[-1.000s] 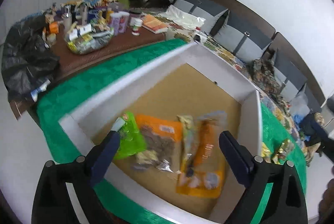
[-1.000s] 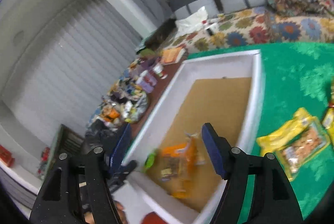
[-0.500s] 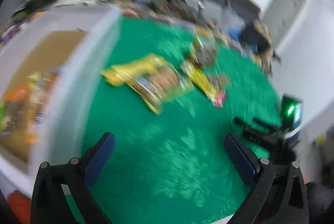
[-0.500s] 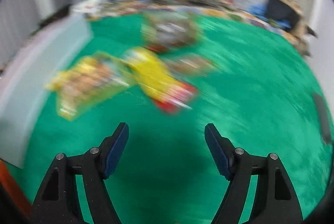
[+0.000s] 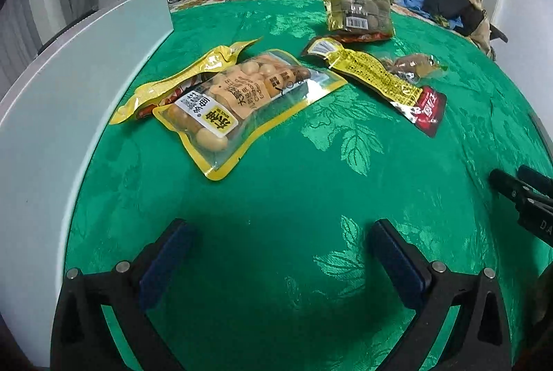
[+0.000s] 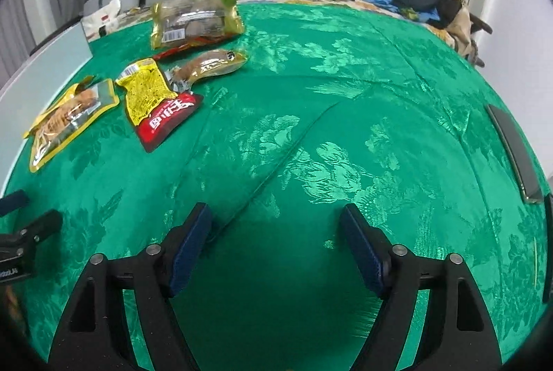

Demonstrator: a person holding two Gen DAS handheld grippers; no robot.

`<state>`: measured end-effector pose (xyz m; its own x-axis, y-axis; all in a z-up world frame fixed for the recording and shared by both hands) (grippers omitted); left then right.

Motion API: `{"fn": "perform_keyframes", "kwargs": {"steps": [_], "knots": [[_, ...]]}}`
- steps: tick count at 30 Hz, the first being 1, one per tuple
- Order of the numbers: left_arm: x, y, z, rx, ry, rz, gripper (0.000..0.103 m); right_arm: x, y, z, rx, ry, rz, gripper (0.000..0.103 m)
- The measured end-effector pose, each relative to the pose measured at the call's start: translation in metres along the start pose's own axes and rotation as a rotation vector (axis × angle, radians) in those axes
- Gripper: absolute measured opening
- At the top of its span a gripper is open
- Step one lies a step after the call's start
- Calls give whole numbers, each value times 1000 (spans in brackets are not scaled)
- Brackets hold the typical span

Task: Organize snacks
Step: 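Move both empty tools back above the remaining snacks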

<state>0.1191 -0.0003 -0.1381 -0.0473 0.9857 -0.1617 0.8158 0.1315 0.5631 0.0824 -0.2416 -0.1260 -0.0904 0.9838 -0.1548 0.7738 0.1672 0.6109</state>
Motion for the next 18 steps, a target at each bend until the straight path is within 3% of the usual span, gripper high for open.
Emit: {"fn": "perform_keyframes", "kwargs": {"steps": [18], "knots": [[-1, -1, 3, -9, 1, -3, 103, 1, -1, 0, 11, -12, 1, 88]]}}
Point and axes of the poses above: each gripper's, at about its wrist camera, not at the fingertips, and z roughly the way its jaws point, x to its left, y to its top, the point moved 1 cm from there along z, roughly the way its jaws point, and after that the axes turned 14 degrees about -z, right-handed, at the moved point
